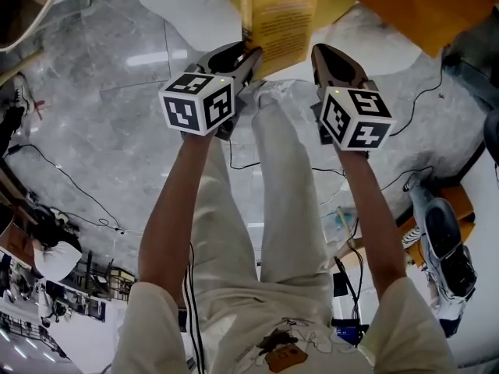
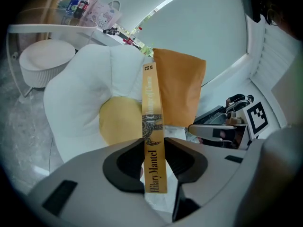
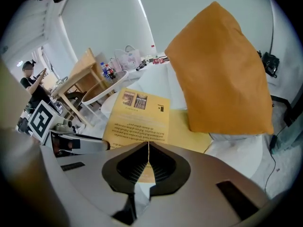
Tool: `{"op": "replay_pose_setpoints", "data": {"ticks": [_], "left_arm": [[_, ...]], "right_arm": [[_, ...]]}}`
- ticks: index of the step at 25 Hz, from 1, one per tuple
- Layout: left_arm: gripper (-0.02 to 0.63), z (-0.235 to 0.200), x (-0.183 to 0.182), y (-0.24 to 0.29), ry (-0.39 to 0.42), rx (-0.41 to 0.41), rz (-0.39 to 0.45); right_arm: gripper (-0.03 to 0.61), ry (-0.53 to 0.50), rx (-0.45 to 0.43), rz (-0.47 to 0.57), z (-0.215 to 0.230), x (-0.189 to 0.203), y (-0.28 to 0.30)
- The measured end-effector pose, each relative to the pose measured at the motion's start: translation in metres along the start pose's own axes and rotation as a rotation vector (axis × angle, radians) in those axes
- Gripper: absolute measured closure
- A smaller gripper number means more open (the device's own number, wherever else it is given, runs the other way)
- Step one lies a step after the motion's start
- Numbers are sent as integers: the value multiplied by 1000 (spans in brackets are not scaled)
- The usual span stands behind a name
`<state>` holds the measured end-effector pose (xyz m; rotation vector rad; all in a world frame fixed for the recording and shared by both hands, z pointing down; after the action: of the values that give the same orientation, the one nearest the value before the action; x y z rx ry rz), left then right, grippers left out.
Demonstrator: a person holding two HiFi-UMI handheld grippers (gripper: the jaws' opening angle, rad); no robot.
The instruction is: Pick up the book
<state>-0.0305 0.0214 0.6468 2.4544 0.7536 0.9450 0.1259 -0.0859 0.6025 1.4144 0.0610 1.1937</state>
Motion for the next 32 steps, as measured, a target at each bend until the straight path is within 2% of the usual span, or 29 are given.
{"op": "replay_pose_setpoints", "data": {"ticks": [14,21,27,32], "left_arm": [[475,47,-57,-62,13,22,14],[475,67,-79,-91,-2,22,15],[475,90,-95,-119,26,32,25],[474,127,-118,-137,43,36,54]], "right_arm": [[554,70,38,-1,-43,-36,-58],[554,73,41,44,-68,-73,-80],[554,59,44,74,-83,-92,-109],[554,52,38,86,-87,-109,-150]]}}
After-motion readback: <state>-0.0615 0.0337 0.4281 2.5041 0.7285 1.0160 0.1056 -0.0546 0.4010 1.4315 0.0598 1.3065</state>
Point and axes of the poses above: the fingertips, and each gripper's own axes: y forward along the fingers, z to its right, x out of its underside, the point moved 7 cm from there along -y, backward along the fingers, and after that the axes turned 8 degrees about z, right-handed, at the moved point
